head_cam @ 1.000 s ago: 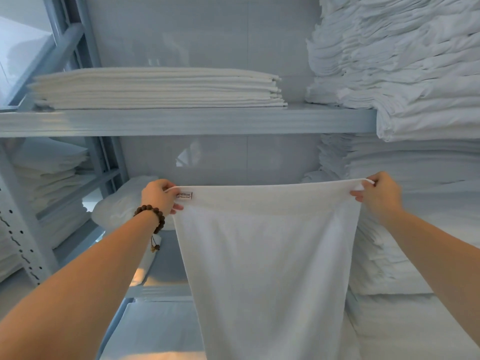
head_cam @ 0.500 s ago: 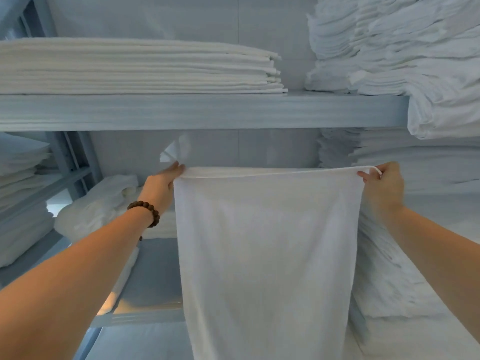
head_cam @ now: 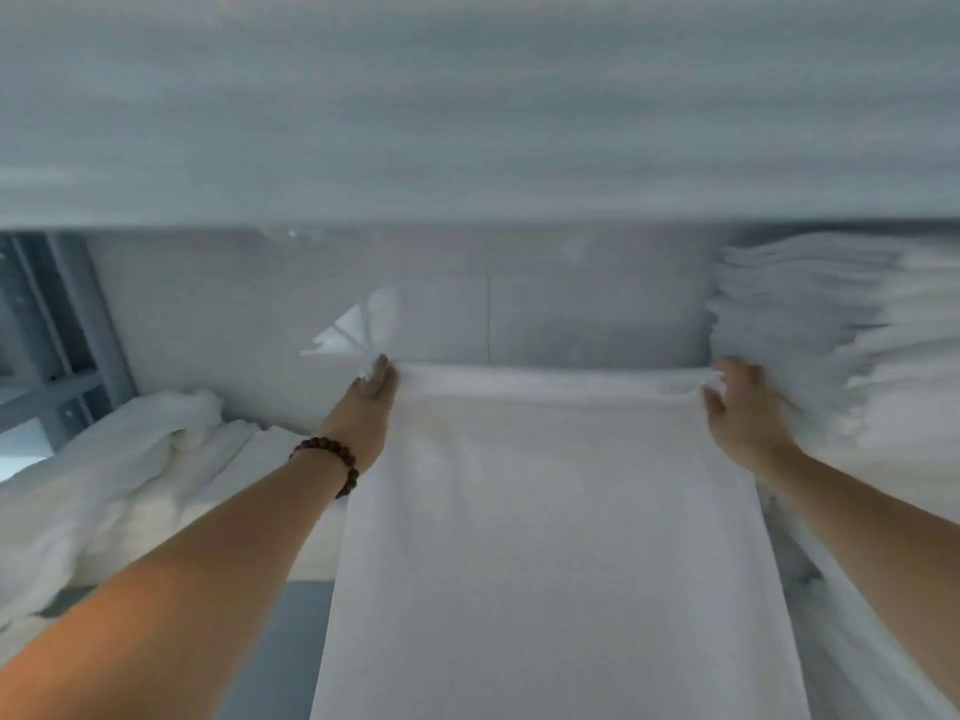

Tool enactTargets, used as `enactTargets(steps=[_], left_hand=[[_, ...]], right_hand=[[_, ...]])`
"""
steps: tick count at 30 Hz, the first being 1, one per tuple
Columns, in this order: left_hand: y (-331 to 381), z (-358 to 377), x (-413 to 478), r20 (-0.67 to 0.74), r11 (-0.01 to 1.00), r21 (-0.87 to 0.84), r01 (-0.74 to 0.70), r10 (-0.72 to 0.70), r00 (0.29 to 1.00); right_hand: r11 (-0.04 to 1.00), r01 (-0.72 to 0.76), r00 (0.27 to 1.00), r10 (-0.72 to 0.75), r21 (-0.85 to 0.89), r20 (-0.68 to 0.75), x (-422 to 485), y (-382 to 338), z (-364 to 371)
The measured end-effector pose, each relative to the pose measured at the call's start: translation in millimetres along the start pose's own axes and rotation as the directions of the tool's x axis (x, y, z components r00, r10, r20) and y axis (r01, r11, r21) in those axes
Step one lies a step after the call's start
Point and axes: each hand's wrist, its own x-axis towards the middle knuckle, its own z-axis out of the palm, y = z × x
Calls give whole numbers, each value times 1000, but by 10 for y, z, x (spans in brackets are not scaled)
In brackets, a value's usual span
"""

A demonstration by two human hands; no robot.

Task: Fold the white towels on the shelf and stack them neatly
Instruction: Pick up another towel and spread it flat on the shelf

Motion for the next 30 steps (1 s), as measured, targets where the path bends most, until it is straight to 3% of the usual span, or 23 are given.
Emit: enactTargets(steps=[3,6,9,14,22,30], left_hand=[[77,716,-35,82,999,41,9,-12,997],[96,1392,-190,194,996,87,18,-34,980],[107,1926,-310,313,996,85,32,-57,948],[91,2417,-402,432,997,66,35,-60,900],[222,2476,-649,421,1000,-7,12,-8,907],[647,1979,-1709,560,994,-95,-47,92,823]], right_hand=[[973,119,964,-67,-195,257,-302,328,584],[914,146,889,47,-378,455,-617,733,1081],[849,214,816,117,-483,566,-914,1062,1455],[786,301,755,150,-541,639,-1102,1284,1830],[766,294,790,142,-572,597,-1296,1123,1851],[904,191,670,165,-382,724,-2265,596,1368]])
